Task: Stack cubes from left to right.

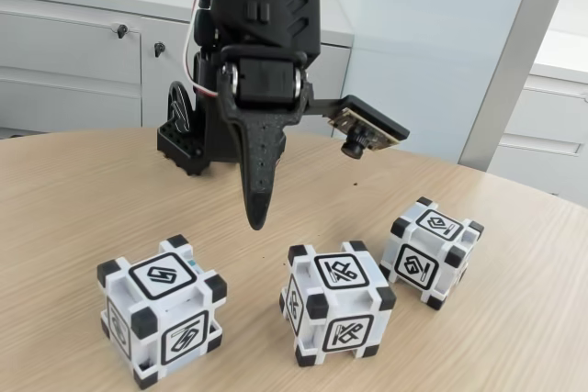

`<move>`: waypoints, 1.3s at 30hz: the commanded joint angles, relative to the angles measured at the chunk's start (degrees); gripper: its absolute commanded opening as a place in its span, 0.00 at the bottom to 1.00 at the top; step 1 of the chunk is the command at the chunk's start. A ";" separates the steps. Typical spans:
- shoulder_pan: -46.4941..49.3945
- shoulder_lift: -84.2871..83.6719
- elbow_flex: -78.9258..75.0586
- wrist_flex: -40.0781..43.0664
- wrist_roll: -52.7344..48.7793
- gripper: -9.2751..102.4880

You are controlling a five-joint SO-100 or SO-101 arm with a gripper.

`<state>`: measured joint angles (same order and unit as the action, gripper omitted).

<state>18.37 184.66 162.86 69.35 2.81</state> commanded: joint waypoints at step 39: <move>0.62 3.43 -1.49 0.18 -7.21 0.08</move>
<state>18.63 184.66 162.86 69.35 -2.99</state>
